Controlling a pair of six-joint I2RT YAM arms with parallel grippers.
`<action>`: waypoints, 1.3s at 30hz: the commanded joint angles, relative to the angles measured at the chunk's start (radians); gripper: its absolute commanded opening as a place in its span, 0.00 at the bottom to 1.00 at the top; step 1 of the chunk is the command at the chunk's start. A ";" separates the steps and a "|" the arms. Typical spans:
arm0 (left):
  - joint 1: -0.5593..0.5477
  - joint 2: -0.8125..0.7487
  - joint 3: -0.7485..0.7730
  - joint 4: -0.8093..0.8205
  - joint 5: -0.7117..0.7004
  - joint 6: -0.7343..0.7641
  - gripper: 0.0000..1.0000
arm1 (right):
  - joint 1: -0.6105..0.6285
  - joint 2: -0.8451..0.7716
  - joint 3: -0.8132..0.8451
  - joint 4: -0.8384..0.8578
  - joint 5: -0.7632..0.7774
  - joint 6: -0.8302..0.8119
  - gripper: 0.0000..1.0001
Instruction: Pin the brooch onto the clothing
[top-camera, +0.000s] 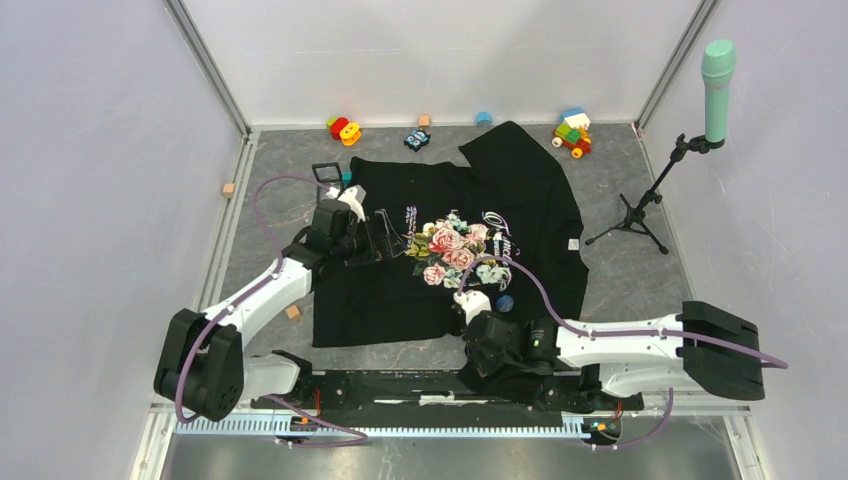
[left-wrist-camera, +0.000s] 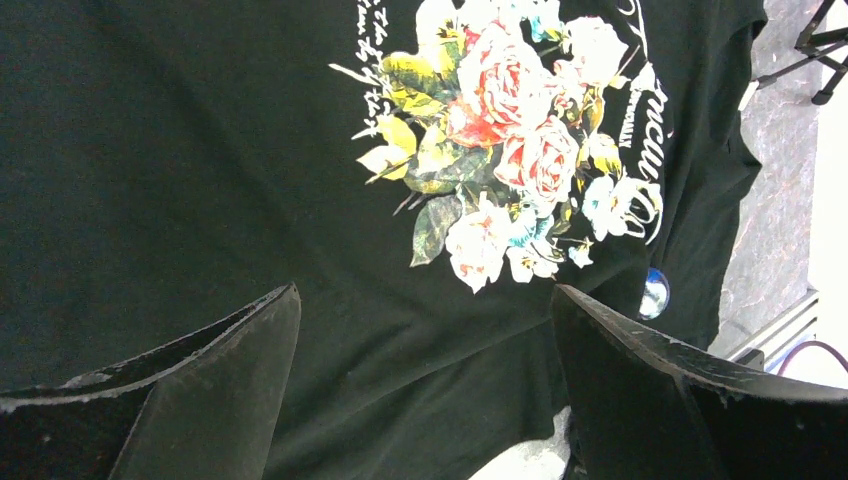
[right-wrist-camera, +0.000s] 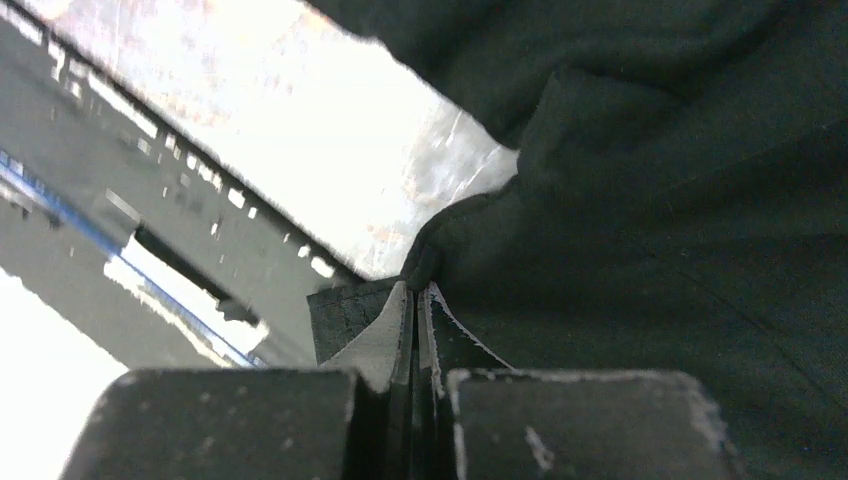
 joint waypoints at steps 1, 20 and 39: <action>0.019 -0.025 -0.009 -0.005 0.006 0.039 1.00 | 0.073 -0.038 -0.017 -0.110 -0.088 0.087 0.00; 0.028 -0.087 -0.175 0.117 -0.057 -0.069 1.00 | -0.431 0.010 0.349 -0.116 0.015 -0.405 0.75; 0.065 -0.149 -0.336 0.123 -0.140 -0.122 1.00 | -1.049 0.742 0.731 0.311 -0.427 -0.578 0.68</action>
